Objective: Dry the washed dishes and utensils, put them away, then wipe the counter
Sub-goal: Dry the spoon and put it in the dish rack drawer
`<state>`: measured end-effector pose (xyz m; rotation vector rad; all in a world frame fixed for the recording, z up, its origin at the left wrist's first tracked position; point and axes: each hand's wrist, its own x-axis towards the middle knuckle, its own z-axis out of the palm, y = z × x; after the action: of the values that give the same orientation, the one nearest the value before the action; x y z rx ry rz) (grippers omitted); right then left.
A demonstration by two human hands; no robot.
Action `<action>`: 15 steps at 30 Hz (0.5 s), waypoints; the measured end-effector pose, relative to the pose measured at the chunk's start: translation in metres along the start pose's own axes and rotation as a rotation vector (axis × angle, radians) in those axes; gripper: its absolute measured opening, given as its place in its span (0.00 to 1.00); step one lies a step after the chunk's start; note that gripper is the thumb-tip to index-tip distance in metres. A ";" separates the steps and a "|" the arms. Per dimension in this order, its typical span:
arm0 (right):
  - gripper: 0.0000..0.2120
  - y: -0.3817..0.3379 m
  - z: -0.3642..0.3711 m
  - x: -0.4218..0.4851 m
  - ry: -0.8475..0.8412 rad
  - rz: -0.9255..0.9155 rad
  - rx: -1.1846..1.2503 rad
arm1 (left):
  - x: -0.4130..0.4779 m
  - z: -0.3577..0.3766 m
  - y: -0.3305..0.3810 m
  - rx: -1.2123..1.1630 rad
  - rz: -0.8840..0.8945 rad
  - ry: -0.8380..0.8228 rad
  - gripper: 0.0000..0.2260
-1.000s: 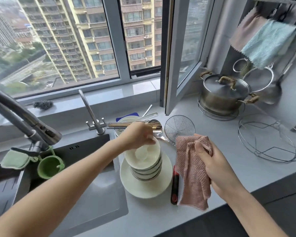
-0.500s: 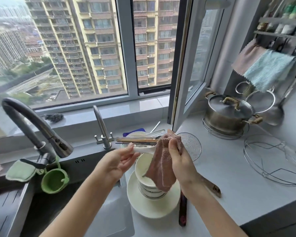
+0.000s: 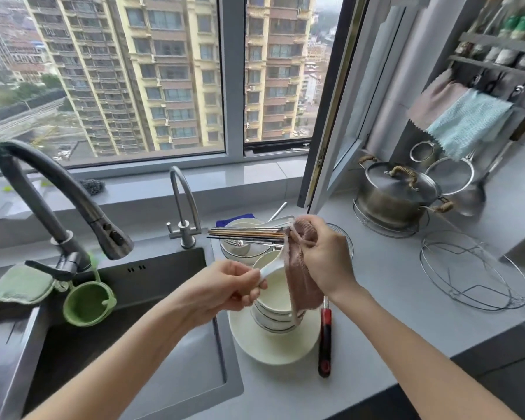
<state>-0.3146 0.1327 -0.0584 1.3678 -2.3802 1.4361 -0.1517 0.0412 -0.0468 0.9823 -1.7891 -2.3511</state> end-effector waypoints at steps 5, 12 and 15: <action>0.10 0.013 -0.016 0.013 0.409 0.362 0.134 | 0.002 -0.005 -0.010 -0.197 0.077 0.152 0.12; 0.12 -0.021 0.039 -0.038 0.023 0.770 0.903 | 0.010 0.018 -0.015 -0.107 0.278 0.264 0.16; 0.05 -0.032 0.054 -0.034 0.238 0.792 0.895 | 0.014 0.025 -0.019 0.066 0.359 0.322 0.16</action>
<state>-0.2507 0.1097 -0.0821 0.1273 -2.2556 2.8735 -0.1689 0.0639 -0.0659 0.8947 -1.7506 -1.8202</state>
